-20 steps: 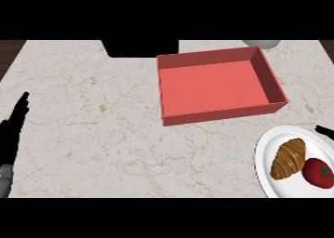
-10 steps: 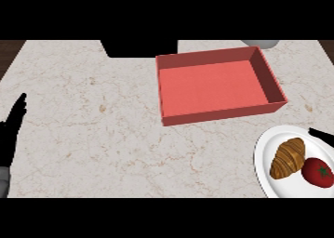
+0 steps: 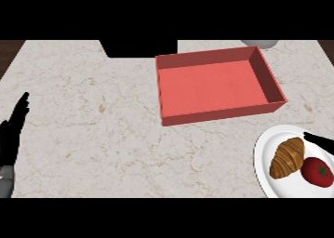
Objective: Pick the tomato from the plate and place it in the cardboard box
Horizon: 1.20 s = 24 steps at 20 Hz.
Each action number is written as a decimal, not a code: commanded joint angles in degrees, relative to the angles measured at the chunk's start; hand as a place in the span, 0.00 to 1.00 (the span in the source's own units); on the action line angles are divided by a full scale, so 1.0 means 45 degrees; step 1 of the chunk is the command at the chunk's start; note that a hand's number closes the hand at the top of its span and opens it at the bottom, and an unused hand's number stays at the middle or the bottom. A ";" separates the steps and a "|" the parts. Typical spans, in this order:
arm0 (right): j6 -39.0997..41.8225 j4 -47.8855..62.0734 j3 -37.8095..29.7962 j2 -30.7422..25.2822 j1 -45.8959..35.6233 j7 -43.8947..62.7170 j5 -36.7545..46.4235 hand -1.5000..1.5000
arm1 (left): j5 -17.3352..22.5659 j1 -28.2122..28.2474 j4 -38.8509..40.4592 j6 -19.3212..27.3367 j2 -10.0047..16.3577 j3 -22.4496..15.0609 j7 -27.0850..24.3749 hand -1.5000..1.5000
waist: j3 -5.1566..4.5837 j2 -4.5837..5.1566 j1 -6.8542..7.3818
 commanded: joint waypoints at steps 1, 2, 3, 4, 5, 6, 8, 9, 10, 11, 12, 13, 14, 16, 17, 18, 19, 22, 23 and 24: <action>0.0149 -0.0642 -0.0065 0.0024 0.0707 0.0222 0.0847 0.00 | -0.0046 0.0398 -0.0126 -0.0311 -0.0001 0.0308 -0.0277 0.50 | 0.0003 0.0001 0.0018; 0.0652 -0.1363 -0.0216 -0.0270 0.0716 0.0963 0.0692 0.00 | -0.0243 -0.0339 0.0871 -0.0061 -0.0076 0.0353 -0.0594 0.50 | -0.0004 0.0008 -0.0050; -0.0022 -0.0964 0.0245 0.0565 0.0640 0.0870 0.1365 0.00 | -0.0406 -0.0736 0.1166 0.0039 -0.0263 0.0337 -0.0581 0.50 | 0.0001 0.0017 -0.0019; 0.0396 -0.0075 0.0005 0.0553 -0.0207 0.1189 0.1338 0.00 | -0.0119 0.0402 -0.0264 -0.0291 -0.0213 0.0372 -0.0212 0.50 | 0.0006 0.0011 0.0098; 0.0347 -0.0668 -0.0177 0.0192 0.0866 0.1025 0.1353 0.00 | -0.0327 0.0621 0.0652 -0.0037 -0.0425 0.0331 -0.1409 0.50 | 0.0000 0.0007 0.0014; 0.0131 -0.0536 0.0307 0.1024 0.0323 0.1836 0.1734 0.00 | 0.0266 0.0678 0.0377 -0.0804 -0.0017 0.0708 -0.1184 0.50 | 0.0003 0.0011 0.0078; -0.0123 0.0175 0.0700 0.1701 -0.0330 0.2079 0.2346 0.00 | -0.0205 -0.0312 0.0740 -0.0513 -0.0146 0.0631 -0.0458 0.50 | 0.0005 0.0024 0.0059; -0.0074 0.1064 0.0544 0.1746 -0.0905 0.1679 0.2492 0.00 | -0.0314 0.0415 -0.0153 -0.0524 -0.0197 0.0611 -0.0400 0.50 | 0.0009 0.0019 0.0113; 0.0341 0.0267 0.0272 0.1700 -0.0391 0.1975 0.2293 0.00 | -0.0281 0.0093 -0.0791 -0.0522 -0.0347 0.0583 0.0368 0.50 | 0.0007 0.0008 0.0066; -0.0436 0.0970 0.0361 0.1845 -0.0259 0.1350 0.2866 0.00 | -0.0557 0.0082 0.0490 -0.0329 -0.0580 0.0608 -0.0688 0.50 | 0.0006 0.0019 0.0048; -0.0968 0.2019 0.0266 0.2152 -0.0962 0.1259 0.2993 1.00 | -0.0499 -0.0252 0.0444 -0.0536 -0.0434 0.0594 -0.0406 0.50 | 0.0009 0.0027 0.0078; -0.1524 0.1500 0.0481 0.2117 -0.1014 0.1229 0.3474 1.00 | -0.0756 -0.0392 0.0133 -0.0230 -0.0801 0.0231 0.0104 0.50 | 0.0010 0.0023 0.0071; -0.2341 0.0319 0.0139 0.2357 -0.0307 0.1534 0.3292 1.00 | -0.0318 -0.0432 0.0126 -0.0843 0.0035 0.0785 0.0187 0.50 | 0.0009 0.0003 0.0004; -0.3377 0.1232 0.0086 0.2580 -0.0356 0.0712 0.3792 1.00 | -0.0438 -0.0107 0.0290 -0.0694 -0.0286 0.0761 -0.0489 0.50 | 0.0010 0.0013 0.0045; -0.3720 0.2248 -0.0073 0.2500 -0.0885 0.0335 0.4030 1.00 | -0.0579 0.0168 -0.0293 -0.0539 -0.0610 0.0504 0.0127 0.50 | 0.0016 0.0018 0.0108; -0.3821 0.1423 0.0027 0.2981 -0.0828 0.1002 0.4040 1.00 | -0.0625 0.0265 0.0713 -0.0387 -0.0604 0.0778 -0.1442 0.50 | 0.0006 0.0020 0.0063; -0.3654 0.1953 -0.0212 0.2544 -0.1214 0.0668 0.4189 1.00 | -0.0486 0.0440 0.0841 -0.0706 -0.0330 0.1052 -0.1506 0.50 | 0.0006 0.0023 0.0090; -0.4172 0.0231 -0.0675 0.3773 -0.0405 0.3883 0.4179 1.00 | -0.0717 0.0307 0.0415 -0.0345 -0.0813 0.0604 -0.0715 0.50 | -0.0005 -0.0029 -0.0065; -0.4040 0.0395 -0.0956 0.3977 -0.0665 0.5224 0.4314 1.00 | -0.0409 0.0056 0.0058 -0.0784 -0.0346 0.0847 -0.0118 0.50 | -0.0005 -0.0045 -0.0014; -0.4425 0.0517 -0.1328 0.4374 -0.0641 0.6117 0.4355 1.00 | -0.0351 0.0319 0.0315 -0.0810 -0.0287 0.0971 -0.0756 0.50 | -0.0017 -0.0035 -0.0022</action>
